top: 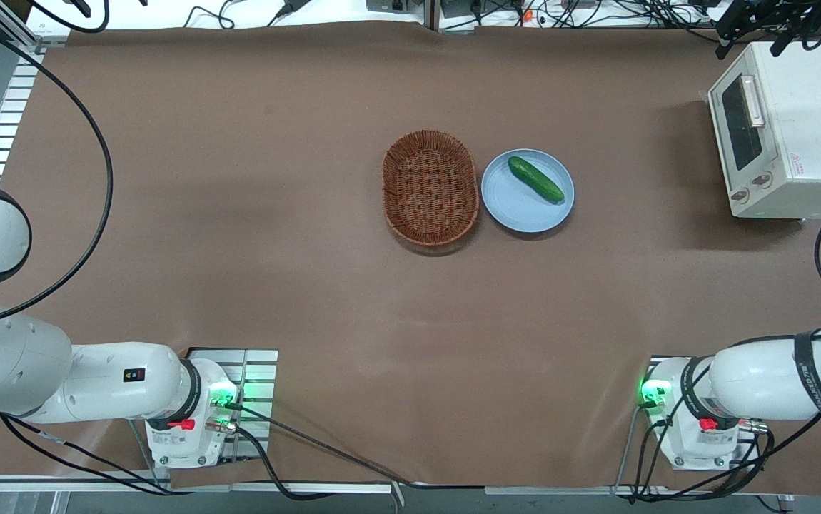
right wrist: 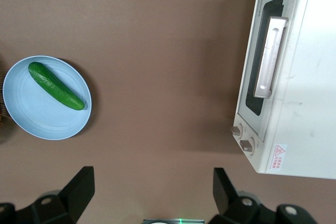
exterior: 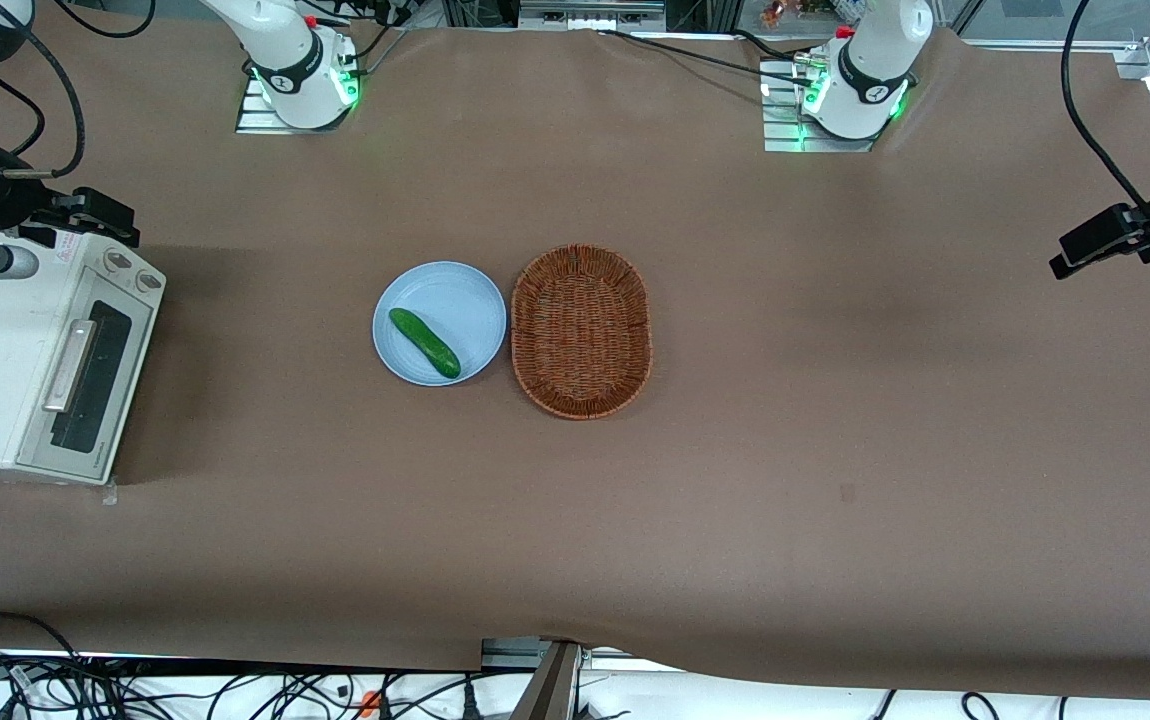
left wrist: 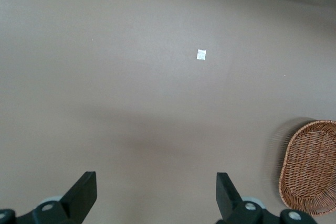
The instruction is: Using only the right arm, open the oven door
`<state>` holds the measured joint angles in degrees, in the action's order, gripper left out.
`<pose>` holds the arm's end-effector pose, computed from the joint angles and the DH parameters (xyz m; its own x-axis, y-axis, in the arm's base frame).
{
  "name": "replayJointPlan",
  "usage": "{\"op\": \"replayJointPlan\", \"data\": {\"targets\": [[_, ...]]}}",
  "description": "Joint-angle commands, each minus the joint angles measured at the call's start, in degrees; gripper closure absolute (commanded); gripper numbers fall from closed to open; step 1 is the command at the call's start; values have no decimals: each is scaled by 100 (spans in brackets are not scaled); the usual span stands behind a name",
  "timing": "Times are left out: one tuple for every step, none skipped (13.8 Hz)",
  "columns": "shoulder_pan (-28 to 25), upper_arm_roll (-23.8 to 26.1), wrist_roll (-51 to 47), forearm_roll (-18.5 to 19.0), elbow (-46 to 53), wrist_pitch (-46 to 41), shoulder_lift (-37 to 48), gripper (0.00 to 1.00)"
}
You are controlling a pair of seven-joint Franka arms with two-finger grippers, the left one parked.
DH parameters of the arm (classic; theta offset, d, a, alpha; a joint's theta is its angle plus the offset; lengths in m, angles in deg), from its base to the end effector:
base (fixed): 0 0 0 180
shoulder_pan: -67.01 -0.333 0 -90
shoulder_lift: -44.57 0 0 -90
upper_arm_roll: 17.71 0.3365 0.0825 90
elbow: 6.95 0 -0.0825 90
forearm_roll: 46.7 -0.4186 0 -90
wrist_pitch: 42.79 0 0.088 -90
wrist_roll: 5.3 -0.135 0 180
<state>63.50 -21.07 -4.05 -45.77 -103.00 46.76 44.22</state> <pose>0.5810 -0.0006 0.5598 0.9925 0.0242 -0.1196 0.0261 -0.9996 0.0139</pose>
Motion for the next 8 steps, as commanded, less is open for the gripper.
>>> {"op": "replayJointPlan", "data": {"targets": [[-88, -59, -28, -32, 148, -148, -10, 0], [-70, -77, 68, -23, 166, -149, -27, 0], [-61, -85, 25, -32, 166, -140, -36, 0], [-53, -86, 16, -23, 183, -131, -36, 0], [-79, -77, -28, -23, 235, -140, -62, 0], [-88, -77, -11, 21, 245, -149, -71, 0], [-88, -68, -19, 12, 262, -140, -71, 0], [-70, -77, -19, -14, 262, -149, -80, 0]]}}
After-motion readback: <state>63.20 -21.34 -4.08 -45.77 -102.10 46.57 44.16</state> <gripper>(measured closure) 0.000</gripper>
